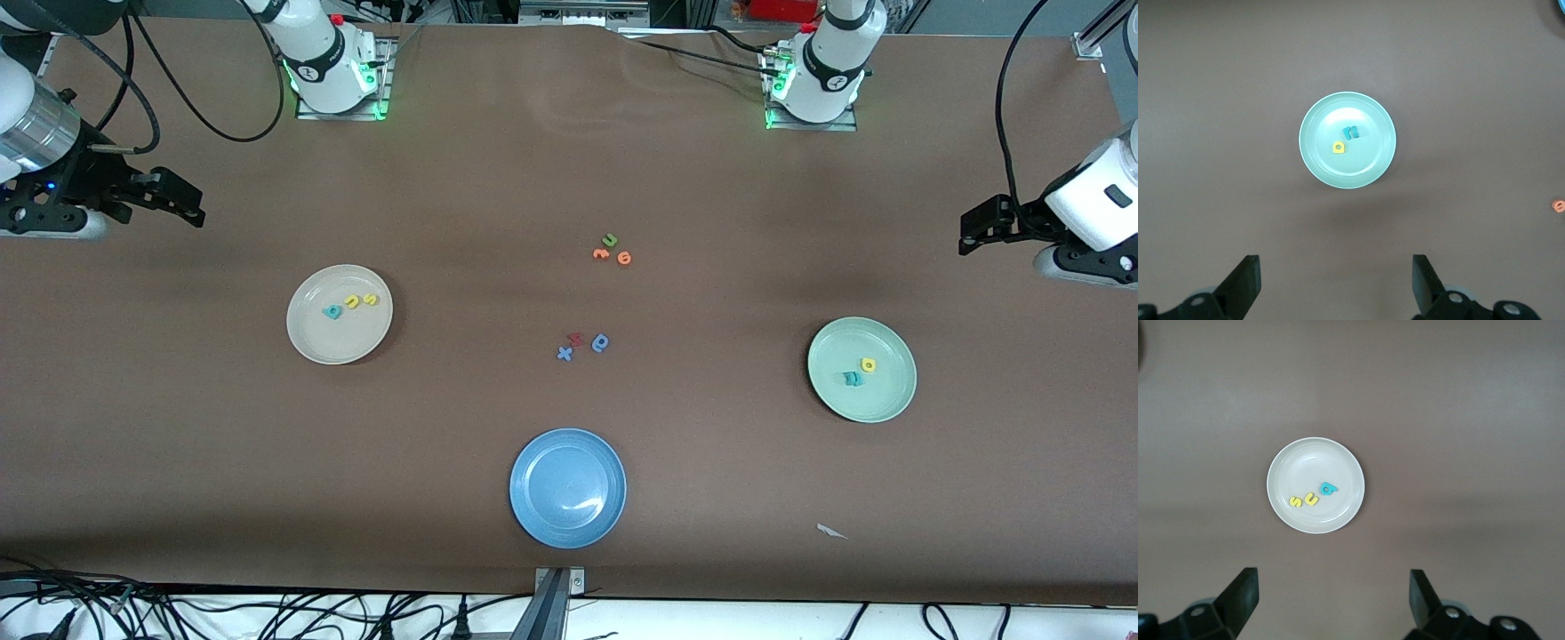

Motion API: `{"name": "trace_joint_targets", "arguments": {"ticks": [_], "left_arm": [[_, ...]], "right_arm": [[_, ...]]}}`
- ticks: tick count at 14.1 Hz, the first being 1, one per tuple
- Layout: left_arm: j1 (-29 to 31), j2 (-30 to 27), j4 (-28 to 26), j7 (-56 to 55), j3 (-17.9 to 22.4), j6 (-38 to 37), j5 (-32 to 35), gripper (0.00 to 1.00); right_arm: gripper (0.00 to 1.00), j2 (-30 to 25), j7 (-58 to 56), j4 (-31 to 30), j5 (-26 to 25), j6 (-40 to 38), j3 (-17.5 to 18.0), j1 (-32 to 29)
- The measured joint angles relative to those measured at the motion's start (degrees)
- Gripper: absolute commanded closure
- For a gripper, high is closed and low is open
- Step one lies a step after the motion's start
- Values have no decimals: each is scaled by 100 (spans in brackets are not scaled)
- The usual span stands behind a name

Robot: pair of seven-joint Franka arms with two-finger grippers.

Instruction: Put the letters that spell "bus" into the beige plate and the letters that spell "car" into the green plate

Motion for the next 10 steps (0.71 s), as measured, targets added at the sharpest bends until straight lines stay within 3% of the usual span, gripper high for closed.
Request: {"name": "trace_joint_targets", "arguments": {"ticks": [10], "left_arm": [[0, 0, 0, 0, -1, 0, 0, 0]], "right_arm": [[0, 418, -107, 545, 3, -290, 352, -407]]}}
